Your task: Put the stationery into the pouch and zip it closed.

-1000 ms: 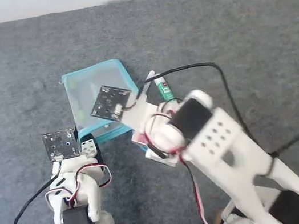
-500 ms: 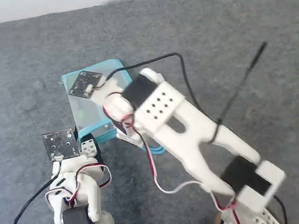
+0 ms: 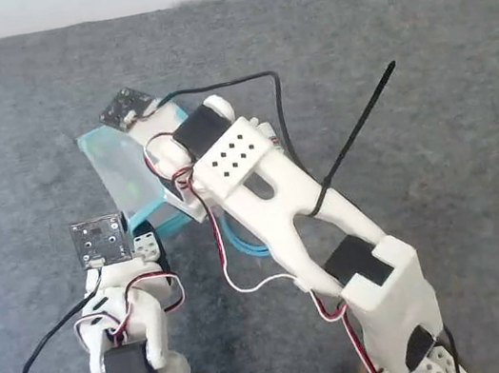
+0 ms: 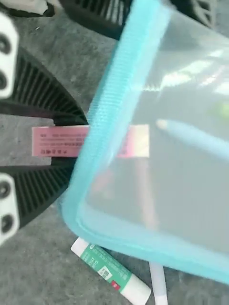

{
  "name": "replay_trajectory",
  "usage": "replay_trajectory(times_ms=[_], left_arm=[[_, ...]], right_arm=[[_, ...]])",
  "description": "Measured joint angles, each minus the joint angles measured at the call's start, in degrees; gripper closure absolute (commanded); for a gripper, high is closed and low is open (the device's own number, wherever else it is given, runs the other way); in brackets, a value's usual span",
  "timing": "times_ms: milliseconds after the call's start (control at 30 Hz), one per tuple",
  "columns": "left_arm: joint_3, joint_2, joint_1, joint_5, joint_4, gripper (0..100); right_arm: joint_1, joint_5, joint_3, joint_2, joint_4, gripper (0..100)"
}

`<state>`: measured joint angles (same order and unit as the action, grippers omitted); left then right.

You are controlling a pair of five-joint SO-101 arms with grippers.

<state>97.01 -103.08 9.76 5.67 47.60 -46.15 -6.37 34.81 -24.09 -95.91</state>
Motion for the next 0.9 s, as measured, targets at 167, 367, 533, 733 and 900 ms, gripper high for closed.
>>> replay_trajectory(times_ms=[167, 367, 533, 733, 900], left_arm=[[0.0, 0.0, 0.0, -1.2, 0.0, 99], [0.0, 0.0, 0.1, -1.1, 0.0, 99], [0.0, 0.0, 0.1, -0.9, 0.0, 99], [0.0, 0.0, 0.1, -1.4, 0.0, 99], [0.0, 0.0, 0.1, -1.5, 0.0, 99]], right_arm=[[0.1, 1.5, 1.7, -0.7, 2.4, 98.9], [0.1, 1.5, 1.7, -0.7, 3.3, 89.1], [-0.4, 1.7, 1.7, -0.7, 3.3, 87.5], [-0.4, 1.8, 1.7, -0.7, 3.3, 87.3], [-0.4, 1.8, 1.7, -0.7, 3.3, 87.2]])
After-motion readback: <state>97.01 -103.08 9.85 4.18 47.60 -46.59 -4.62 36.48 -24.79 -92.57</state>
